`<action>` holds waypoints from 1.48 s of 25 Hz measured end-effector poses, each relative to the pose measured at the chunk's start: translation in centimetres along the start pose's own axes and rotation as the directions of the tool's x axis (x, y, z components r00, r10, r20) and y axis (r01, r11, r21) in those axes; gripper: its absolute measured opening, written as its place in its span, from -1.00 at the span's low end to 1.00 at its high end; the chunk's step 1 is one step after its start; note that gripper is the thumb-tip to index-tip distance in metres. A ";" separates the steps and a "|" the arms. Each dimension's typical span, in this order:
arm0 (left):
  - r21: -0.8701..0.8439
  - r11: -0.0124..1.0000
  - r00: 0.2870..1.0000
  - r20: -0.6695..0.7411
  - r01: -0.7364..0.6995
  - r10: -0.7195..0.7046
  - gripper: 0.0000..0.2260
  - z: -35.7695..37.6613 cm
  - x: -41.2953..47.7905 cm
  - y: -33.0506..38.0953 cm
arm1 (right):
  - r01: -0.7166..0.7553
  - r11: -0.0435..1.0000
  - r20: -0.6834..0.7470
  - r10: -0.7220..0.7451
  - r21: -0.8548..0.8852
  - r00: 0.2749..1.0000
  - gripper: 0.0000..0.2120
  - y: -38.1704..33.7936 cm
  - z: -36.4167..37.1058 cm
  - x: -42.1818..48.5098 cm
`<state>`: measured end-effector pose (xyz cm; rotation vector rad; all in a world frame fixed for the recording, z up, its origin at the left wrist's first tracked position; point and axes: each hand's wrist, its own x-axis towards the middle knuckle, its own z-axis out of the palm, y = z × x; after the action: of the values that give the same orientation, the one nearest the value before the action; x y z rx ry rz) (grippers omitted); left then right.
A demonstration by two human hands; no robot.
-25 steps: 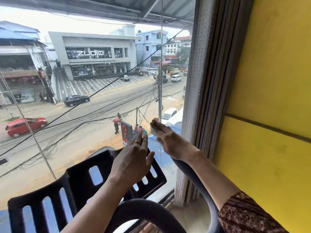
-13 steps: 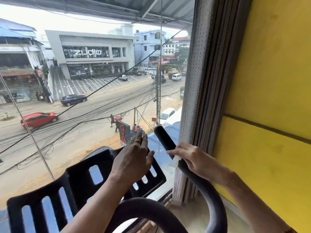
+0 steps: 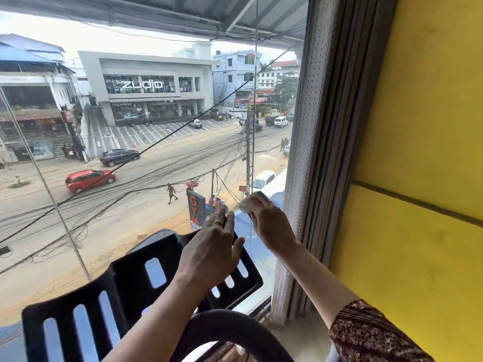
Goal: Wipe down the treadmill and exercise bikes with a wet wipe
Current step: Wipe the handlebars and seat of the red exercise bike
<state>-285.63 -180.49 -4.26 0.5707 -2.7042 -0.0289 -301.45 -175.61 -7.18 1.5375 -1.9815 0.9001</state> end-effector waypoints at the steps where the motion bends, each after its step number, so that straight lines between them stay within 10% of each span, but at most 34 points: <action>1: -0.001 1.000 1.000 0.000 -0.001 0.001 -0.43 0.0 0.0 0.0 | 0.032 0.995 0.022 -0.030 -0.099 0.999 -0.51 0.6 0.1 -0.8; 9: -0.037 0.999 1.000 0.000 0.020 -0.020 -0.44 -0.2 0.0 0.2 | 0.249 0.935 0.387 -0.139 -0.251 0.911 -0.71 0.0 -5.0 -5.5; 12: -0.052 0.998 1.000 -0.003 0.018 -0.019 -0.44 -0.1 0.0 0.1 | 0.054 0.996 0.237 -0.035 -0.075 0.971 -0.83 -0.4 -4.6 -2.6; 14: -0.061 0.998 1.000 0.000 0.025 -0.025 -0.44 -0.1 0.1 0.0 | -0.038 0.999 0.161 0.040 -0.018 0.986 -0.52 -0.6 -2.9 -0.2; 18: -0.053 0.998 1.000 0.013 0.018 -0.018 -0.43 -0.1 0.0 0.0 | 0.099 0.984 0.247 -0.060 -0.148 0.967 -0.36 -0.2 0.3 -0.6; 27: -0.037 0.999 0.999 0.024 0.025 -0.024 -0.45 -0.1 -0.2 0.0 | 0.093 0.992 0.372 -0.057 -0.081 0.926 -0.83 0.1 -3.5 -4.0; 37: 0.051 0.997 0.998 0.031 -0.058 0.056 -0.51 -0.2 -0.4 0.6 | 0.037 0.990 0.263 0.001 -0.137 0.965 -0.37 0.3 -1.3 -2.4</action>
<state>-285.50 -179.75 -4.18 0.5116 -2.7558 0.0478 -301.13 -173.05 -8.12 1.6603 -2.1578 0.5569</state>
